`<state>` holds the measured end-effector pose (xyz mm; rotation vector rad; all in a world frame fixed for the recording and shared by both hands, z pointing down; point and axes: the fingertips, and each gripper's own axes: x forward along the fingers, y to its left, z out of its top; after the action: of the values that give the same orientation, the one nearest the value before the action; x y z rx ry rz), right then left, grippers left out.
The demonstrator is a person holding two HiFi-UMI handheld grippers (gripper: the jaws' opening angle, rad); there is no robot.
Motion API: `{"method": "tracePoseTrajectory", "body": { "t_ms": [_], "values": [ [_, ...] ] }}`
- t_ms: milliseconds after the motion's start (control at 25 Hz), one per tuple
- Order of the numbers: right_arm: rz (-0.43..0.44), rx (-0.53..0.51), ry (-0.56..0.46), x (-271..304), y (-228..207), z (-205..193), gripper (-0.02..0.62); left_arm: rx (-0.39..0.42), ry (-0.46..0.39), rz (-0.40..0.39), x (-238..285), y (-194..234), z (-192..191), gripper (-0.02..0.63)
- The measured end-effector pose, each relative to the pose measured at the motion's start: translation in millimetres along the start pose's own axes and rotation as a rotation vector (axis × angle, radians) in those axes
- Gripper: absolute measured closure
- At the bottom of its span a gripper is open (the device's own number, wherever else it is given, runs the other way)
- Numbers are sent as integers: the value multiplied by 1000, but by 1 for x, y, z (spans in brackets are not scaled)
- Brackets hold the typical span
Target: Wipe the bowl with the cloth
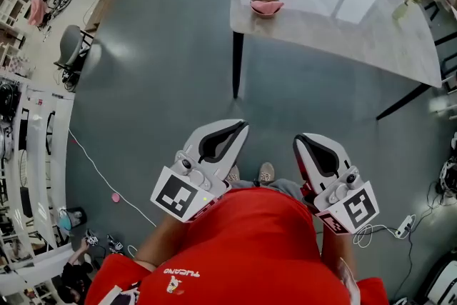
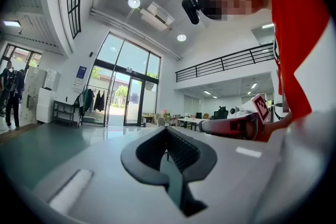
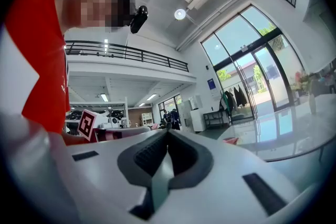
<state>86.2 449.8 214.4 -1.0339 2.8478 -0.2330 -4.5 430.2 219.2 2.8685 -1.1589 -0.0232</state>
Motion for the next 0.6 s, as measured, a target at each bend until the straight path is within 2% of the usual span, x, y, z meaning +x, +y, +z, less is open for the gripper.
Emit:
{"method": "tracePoseTrajectory", "body": {
  "t_ms": [360, 600],
  "values": [
    [58, -26, -21, -2, -32, 13, 594, 40, -1, 100, 20, 13, 5, 601],
    [101, -41, -25, -9, -50, 16, 594, 62, 20, 145, 32, 5, 3, 601]
  ]
}}
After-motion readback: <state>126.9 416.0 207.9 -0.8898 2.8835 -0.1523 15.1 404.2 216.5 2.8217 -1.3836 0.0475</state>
